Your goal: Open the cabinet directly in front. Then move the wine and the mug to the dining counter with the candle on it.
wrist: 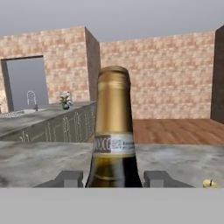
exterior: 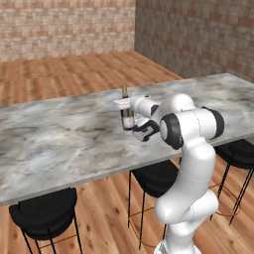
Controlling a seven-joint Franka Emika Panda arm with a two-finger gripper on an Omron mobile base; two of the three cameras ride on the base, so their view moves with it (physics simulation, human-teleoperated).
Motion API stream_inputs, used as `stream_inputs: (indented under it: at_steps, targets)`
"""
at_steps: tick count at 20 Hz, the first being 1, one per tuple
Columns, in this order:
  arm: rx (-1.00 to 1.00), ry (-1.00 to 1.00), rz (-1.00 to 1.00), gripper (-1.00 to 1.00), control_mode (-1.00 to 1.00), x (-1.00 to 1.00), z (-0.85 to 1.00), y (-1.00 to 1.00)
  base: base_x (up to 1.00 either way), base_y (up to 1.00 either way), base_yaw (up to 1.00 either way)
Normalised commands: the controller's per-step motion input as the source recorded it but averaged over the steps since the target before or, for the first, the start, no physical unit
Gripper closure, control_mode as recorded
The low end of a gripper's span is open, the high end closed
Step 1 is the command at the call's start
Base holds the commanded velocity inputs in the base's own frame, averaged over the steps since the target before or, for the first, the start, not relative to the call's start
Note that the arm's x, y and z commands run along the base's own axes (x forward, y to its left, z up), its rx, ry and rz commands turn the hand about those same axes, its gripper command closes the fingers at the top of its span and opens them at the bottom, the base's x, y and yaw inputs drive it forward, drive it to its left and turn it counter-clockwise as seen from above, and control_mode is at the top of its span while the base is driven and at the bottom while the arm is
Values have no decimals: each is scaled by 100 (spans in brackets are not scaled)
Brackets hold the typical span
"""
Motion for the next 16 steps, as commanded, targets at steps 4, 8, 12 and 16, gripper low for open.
stream_inputs:
  at_steps: [4,8,12,16]
  targets:
    - [2,-6,0,100,-100,0,-45,0,0,0,0]
    - [1,-1,0,100,-100,7,-23,0,0,0,0]
    - [6,-2,0,100,-100,7,-12,-6,0,0,0]
    - [16,-8,0,100,-100,0,-11,-16,0,0,0]
